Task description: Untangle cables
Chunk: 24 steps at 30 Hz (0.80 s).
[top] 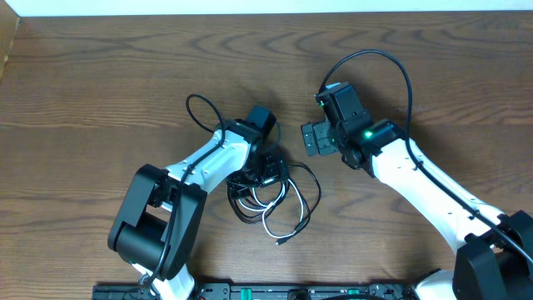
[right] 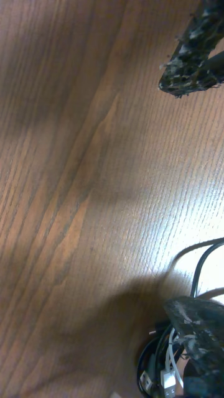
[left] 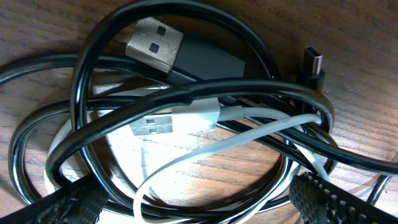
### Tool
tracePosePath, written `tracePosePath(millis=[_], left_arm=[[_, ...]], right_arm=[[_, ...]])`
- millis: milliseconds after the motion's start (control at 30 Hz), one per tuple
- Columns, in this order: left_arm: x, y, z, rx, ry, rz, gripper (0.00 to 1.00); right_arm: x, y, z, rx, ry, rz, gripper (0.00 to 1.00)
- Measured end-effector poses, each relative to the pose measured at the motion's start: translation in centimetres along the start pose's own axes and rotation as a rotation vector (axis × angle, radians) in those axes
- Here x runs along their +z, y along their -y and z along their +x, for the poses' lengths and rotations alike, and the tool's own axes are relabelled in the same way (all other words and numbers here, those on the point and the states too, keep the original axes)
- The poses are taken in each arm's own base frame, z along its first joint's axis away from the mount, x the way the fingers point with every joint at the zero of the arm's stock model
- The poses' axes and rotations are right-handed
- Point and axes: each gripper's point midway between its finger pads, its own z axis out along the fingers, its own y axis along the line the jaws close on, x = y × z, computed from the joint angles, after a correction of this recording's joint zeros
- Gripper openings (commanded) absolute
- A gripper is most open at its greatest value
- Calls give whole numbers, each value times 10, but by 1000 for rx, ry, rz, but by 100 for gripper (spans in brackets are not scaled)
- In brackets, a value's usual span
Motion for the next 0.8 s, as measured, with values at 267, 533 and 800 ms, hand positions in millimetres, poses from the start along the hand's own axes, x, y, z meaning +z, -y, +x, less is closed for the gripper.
tracePosePath(millis=[267, 533, 800], left_arm=[[0, 0, 0, 0, 0, 0, 98], [0, 0, 0, 0, 0, 0, 98], [0, 0, 0, 0, 0, 0, 98]], right_arm=[[0, 0, 0, 0, 0, 0, 99], [2, -6, -5, 12, 18, -31, 55], [43, -6, 10, 15, -52, -23, 1]])
